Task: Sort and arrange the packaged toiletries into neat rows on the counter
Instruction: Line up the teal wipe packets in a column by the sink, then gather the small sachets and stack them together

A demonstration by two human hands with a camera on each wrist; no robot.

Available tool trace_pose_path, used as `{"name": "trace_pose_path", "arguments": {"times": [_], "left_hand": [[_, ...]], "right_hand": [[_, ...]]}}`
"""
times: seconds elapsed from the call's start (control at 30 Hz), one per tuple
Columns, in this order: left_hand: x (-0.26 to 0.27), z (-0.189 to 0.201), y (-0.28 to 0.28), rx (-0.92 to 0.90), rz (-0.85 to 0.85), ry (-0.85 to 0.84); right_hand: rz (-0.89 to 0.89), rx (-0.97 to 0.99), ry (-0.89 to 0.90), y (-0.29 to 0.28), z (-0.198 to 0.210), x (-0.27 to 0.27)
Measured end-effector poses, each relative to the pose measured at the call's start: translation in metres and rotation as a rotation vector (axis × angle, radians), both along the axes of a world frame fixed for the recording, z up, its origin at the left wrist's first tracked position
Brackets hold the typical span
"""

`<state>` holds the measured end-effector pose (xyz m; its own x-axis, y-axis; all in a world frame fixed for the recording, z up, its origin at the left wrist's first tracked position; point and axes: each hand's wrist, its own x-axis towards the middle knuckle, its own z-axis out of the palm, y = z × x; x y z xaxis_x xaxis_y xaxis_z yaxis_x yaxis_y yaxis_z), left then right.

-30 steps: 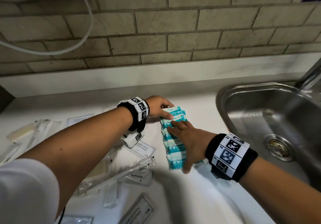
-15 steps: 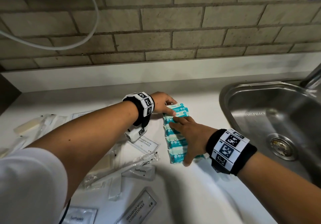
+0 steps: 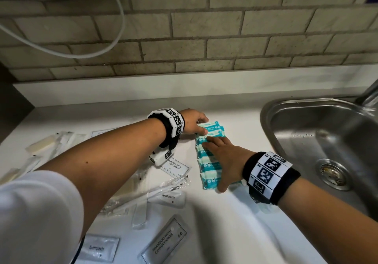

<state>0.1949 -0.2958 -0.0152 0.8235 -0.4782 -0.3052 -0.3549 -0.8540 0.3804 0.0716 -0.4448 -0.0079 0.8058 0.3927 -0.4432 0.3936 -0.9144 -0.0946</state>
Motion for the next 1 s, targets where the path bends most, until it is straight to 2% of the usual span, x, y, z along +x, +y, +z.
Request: {"name": "trace_pose_path", "arguments": {"times": [0.1, 0.17, 0.27, 0.33, 0.4, 0.47, 0.6, 0.7, 0.83, 0.93, 1.0], "left_hand": [[-0.004, 0.006, 0.007, 0.003, -0.005, -0.005], [-0.01, 0.013, 0.014, -0.038, -0.011, -0.051], [-0.029, 0.026, 0.033, -0.174, -0.01, -0.099], [-0.048, 0.031, 0.05, -0.183, -0.034, -0.137], [-0.067, 0.029, 0.069, -0.082, -0.069, -0.132], [-0.086, 0.022, 0.084, 0.075, -0.084, -0.115], [-0.11, 0.004, 0.094, 0.255, -0.16, -0.123], [-0.117, -0.003, 0.087, 0.329, -0.174, -0.191], [-0.11, -0.005, 0.079, 0.361, -0.071, -0.183], [-0.107, -0.004, 0.083, 0.3, -0.023, -0.188], [-0.109, 0.001, 0.089, 0.189, 0.042, -0.199]], "right_hand": [[-0.001, -0.017, 0.041, -0.005, 0.0, -0.002], [0.019, 0.006, 0.007, -0.003, 0.002, -0.009], [0.115, 0.177, -0.12, 0.012, 0.009, -0.028], [0.221, 0.315, -0.141, 0.029, 0.015, -0.044], [0.3, 0.372, -0.026, 0.05, 0.017, -0.063], [0.374, 0.31, 0.062, 0.069, 0.012, -0.082], [0.479, 0.191, 0.012, 0.095, -0.008, -0.103], [0.467, 0.161, -0.061, 0.101, -0.013, -0.109], [0.416, 0.179, -0.074, 0.104, -0.009, -0.114], [0.375, 0.173, -0.045, 0.105, -0.005, -0.115], [0.35, 0.194, -0.033, 0.105, -0.004, -0.114]]}}
